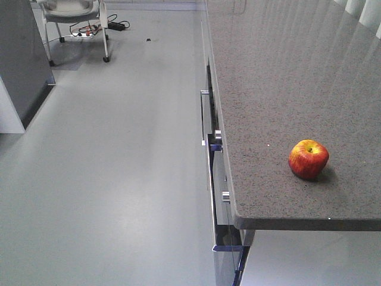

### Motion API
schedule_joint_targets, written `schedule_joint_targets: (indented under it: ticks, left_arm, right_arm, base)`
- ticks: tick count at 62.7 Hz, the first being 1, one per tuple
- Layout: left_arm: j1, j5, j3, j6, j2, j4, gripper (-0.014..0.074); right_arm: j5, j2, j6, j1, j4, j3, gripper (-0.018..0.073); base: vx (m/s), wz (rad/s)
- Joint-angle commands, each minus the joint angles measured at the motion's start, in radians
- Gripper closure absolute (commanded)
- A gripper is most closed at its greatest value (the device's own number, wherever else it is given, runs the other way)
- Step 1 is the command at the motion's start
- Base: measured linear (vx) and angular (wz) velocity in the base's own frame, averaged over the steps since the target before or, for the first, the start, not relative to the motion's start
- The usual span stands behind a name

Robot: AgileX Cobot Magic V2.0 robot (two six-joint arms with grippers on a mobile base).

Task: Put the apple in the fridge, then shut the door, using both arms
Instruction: 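Move the right gripper toward the red-yellow apple on the countertop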

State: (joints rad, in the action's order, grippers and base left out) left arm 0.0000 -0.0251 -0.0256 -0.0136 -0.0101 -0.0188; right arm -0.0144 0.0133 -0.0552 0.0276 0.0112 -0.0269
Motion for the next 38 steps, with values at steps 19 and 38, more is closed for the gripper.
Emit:
schedule_joint_targets:
  ticks: [19, 38]
  left_arm:
    - [0.0, 0.071, -0.021, -0.003, -0.017, -0.007, 0.0603]
    - [0.0, 0.071, -0.021, -0.003, -0.017, -0.007, 0.0603]
  right_arm:
    - [0.076, 0.015, 0.006, -0.004, 0.006, -0.014, 0.0563]
    - [-0.001, -0.024, 0.006, -0.004, 0.003, 0.111, 0.0563]
  base:
    - [0.0, 0.0]
    - [0.0, 0.0]
